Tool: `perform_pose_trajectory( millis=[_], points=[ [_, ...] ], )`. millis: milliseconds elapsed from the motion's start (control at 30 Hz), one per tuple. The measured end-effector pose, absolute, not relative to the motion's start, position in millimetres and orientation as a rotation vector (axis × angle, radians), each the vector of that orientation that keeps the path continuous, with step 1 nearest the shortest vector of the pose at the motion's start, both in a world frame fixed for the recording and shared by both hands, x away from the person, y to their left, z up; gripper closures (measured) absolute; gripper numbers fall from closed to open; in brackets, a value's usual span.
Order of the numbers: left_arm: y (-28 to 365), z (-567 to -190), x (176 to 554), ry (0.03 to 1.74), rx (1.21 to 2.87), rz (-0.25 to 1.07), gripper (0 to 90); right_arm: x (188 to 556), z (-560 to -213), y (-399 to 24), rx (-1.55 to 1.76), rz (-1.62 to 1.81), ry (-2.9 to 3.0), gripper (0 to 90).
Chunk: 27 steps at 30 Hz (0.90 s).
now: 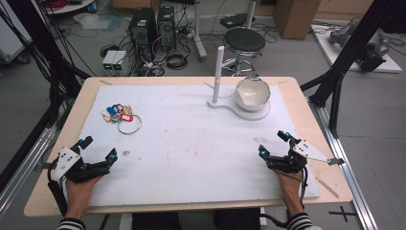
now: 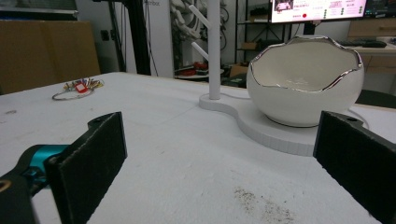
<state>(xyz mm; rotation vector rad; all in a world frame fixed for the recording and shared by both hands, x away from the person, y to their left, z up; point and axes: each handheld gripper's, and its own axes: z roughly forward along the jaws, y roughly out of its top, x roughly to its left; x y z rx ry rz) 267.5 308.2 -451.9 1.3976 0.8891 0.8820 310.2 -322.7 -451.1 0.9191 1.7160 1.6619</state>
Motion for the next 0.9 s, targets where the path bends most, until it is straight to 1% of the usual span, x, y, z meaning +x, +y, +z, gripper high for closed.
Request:
perform_pose_trajectory(
  millis=[767,900],
  points=[
    [309.4,-451.8,267.0,0.883,1.384,0.874,1.7,310.5,-450.9,-320.9,0.899,1.642,1.719,2.3],
    [315.7,-443.5,269.4,0.879,1.388,0.854,1.7,310.6,-450.9,-320.9,0.897,1.64,1.719,2.3]
  ],
)
